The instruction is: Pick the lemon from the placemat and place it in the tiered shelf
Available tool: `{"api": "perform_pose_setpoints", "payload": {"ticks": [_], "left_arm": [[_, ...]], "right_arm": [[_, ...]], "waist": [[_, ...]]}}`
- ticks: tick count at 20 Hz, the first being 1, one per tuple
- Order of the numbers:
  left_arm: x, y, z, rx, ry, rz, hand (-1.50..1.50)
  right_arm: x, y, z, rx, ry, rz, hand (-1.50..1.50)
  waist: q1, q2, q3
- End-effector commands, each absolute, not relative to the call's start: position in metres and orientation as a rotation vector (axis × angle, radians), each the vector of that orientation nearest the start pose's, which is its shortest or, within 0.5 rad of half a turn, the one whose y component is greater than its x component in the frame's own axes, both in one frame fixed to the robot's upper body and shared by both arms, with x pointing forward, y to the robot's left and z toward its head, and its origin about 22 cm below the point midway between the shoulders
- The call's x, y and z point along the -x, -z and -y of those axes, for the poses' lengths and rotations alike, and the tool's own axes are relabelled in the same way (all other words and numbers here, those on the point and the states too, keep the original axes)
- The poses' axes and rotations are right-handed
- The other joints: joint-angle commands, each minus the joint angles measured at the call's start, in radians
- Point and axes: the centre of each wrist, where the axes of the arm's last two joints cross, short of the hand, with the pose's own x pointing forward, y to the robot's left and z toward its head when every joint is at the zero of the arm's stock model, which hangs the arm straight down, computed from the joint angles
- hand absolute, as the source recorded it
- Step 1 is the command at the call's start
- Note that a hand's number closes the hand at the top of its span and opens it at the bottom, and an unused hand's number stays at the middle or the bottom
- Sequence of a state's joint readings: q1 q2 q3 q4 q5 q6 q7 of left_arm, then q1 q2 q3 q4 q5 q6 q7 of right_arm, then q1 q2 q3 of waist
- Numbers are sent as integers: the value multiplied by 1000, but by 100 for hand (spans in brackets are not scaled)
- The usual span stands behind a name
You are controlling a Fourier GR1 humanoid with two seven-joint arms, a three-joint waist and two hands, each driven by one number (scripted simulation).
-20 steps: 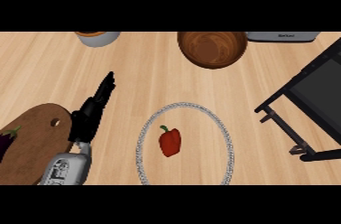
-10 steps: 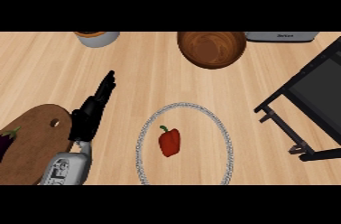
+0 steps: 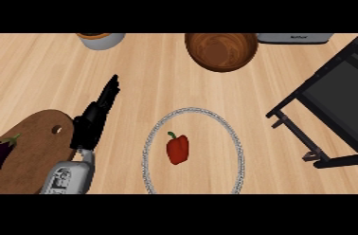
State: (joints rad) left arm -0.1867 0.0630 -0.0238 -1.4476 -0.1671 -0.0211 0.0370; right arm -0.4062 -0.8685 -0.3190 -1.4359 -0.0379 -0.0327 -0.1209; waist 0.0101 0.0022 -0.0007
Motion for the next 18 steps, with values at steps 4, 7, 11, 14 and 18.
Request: {"api": "perform_pose_setpoints", "payload": {"ticks": [4, 7, 11, 14, 18], "left_arm": [[-288, -18, -229, -111, 268, 1583, 0], [-291, -14, -221, -101, 252, 1581, 0], [-274, -15, -243, -83, 262, 1579, 0], [-290, -15, -223, -117, 259, 1583, 0], [-302, -27, -243, -107, 251, 1582, 0]], "right_arm": [[-295, -237, 449, 1020, -315, 1896, -150], [-306, -225, 457, 913, -213, 1916, -150], [-291, -247, 460, 772, -152, 1952, -150], [-291, -280, 465, 712, -170, 1959, -150], [-293, -280, 457, 616, -206, 1967, -150]], "waist": [[-7, -2, 1], [-3, 0, 1], [-8, -4, 0], [-8, -2, 0], [-10, -2, 0]]}}
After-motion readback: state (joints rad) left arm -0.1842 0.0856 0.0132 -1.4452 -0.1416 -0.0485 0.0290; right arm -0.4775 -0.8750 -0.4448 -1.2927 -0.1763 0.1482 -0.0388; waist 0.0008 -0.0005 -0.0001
